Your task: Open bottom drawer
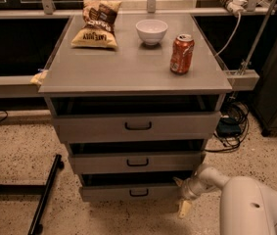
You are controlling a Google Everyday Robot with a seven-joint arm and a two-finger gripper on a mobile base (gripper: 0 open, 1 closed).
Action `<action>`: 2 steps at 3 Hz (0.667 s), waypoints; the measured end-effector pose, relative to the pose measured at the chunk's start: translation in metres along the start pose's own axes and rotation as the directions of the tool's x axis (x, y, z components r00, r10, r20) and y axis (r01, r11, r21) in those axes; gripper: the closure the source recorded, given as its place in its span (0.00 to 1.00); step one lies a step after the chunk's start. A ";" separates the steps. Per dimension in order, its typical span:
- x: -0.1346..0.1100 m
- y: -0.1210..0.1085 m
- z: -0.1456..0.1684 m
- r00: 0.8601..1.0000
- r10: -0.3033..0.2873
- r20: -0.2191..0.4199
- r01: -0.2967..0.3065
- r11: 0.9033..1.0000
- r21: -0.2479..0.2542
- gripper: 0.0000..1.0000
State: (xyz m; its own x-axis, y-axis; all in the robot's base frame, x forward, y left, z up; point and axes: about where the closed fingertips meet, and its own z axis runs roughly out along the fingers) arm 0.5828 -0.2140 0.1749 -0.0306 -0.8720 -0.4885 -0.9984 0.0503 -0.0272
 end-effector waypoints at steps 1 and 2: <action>0.008 0.020 -0.003 0.999 0.038 -0.003 -0.038 0.999 -0.030 0.00; 0.007 0.021 -0.005 0.999 0.038 -0.003 -0.038 0.999 -0.031 0.00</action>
Offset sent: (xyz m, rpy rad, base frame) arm -0.0740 -0.0265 -0.0052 0.0009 0.2009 -0.0424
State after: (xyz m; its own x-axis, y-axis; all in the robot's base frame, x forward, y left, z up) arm 0.5616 -0.2211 0.1753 -0.0690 -0.8710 -0.4864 -0.9975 0.0688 0.0182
